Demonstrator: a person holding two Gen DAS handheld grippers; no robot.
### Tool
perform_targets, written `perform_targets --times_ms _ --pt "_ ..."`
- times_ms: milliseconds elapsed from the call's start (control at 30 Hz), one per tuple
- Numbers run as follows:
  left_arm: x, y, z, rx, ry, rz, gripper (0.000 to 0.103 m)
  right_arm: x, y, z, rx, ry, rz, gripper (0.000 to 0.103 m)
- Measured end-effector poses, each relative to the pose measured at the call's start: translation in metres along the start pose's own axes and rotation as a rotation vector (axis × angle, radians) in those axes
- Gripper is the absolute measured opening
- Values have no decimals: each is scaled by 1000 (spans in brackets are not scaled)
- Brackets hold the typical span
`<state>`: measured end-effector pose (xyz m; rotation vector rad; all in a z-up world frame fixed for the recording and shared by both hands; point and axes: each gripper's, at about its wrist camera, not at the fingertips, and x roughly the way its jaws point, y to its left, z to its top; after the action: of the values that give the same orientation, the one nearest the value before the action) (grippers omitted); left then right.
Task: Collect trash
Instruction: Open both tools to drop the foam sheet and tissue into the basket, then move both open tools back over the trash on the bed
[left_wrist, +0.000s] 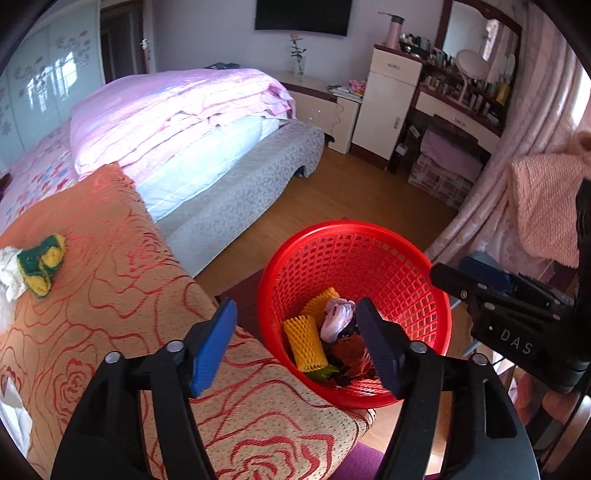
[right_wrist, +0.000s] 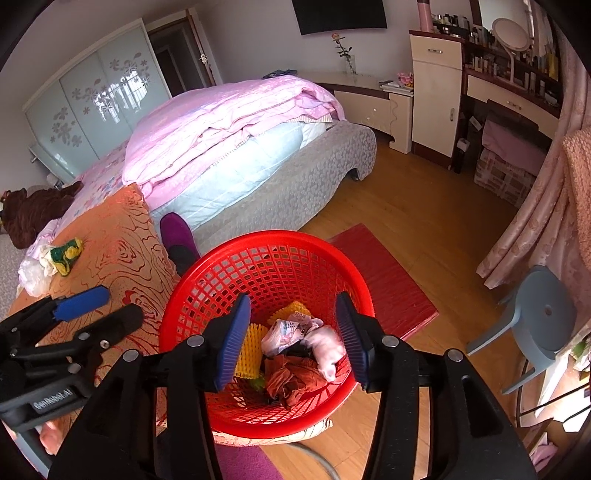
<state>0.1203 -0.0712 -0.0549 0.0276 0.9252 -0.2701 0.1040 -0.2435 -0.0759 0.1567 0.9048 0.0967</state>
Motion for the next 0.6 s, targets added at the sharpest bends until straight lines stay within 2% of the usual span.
perform_targets --times_ms 267,500,600 --pt "-18 12 -4 -18 -50 74 70 -3 8 -1 -22 -8 -3 49" --pt "-44 32 -12 -67 -89 140 73 -11 20 -2 -39 -37 20 63" --pt "-57 45 -17 -93 -106 175 75 -13 31 -4 -63 -42 44 65"
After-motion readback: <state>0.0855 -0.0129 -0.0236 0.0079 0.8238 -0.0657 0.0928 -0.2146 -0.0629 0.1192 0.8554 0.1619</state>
